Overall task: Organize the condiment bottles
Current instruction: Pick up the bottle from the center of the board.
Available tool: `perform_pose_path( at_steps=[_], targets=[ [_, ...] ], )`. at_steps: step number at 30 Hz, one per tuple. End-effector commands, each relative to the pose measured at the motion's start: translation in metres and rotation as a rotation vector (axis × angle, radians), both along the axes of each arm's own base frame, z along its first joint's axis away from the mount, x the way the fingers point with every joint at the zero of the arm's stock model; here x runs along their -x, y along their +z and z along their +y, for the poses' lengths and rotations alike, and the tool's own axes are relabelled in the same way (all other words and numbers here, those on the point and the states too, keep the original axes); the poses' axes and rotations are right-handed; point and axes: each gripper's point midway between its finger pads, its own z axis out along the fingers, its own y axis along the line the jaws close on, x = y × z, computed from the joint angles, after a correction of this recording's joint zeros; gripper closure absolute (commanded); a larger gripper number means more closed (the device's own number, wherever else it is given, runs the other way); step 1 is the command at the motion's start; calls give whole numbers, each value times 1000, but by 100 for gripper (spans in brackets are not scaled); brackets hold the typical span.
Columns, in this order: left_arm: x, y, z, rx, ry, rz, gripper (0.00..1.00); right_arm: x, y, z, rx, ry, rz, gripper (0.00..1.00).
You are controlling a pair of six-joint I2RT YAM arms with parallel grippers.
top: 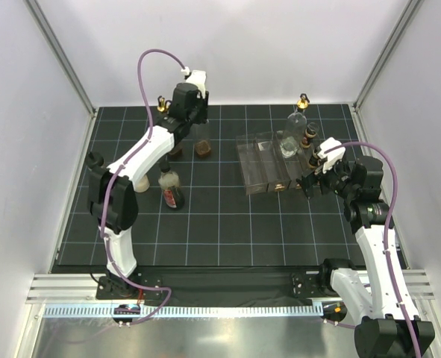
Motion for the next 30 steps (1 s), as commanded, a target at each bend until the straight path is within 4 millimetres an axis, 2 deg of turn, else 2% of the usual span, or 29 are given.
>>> perform_pose_path(
  at_steps=[1,8,10,11,12,14,15,18,20,23,25,26,27,28,29,30],
  targets=[
    [17,78,-15,100,-82,-171,100,2,11,11,8,85,-46,0],
    [62,116,-11,205,-135,-200,100,25,0,41,-13,318,-39,0],
    [72,119,-13,225,-154,-193,100,35,-2,52,-35,399,-41,0],
    [79,114,-17,233,-180,-177,100,39,-4,55,-30,436,-46,0],
    [87,124,-16,245,-191,-189,100,42,-5,59,-34,465,-51,0],
    [99,121,-21,257,-235,-167,100,50,-4,67,-47,545,-77,0],
    [110,130,-25,276,-276,-171,100,53,-5,70,-54,570,-75,0],
    [132,132,-33,301,-363,-142,100,61,3,79,-74,655,-89,0],
    [151,140,-39,317,-419,-149,100,64,14,85,-83,696,-100,0],
    [180,148,-51,344,-504,-143,100,61,28,96,-88,736,-97,0],
    [196,151,-56,368,-542,-129,100,57,39,107,-108,740,-65,0],
    [203,152,-62,380,-563,-120,100,55,48,121,-112,762,-89,0],
    [208,154,-64,393,-574,-115,100,45,51,124,-104,724,-83,0],
    [213,154,-67,404,-587,-106,100,44,55,131,-136,715,-55,0],
    [220,158,-72,424,-600,-100,100,47,63,146,-143,752,-71,0],
    [225,158,-75,432,-613,-92,100,43,66,151,-146,739,-67,0]
  ],
)
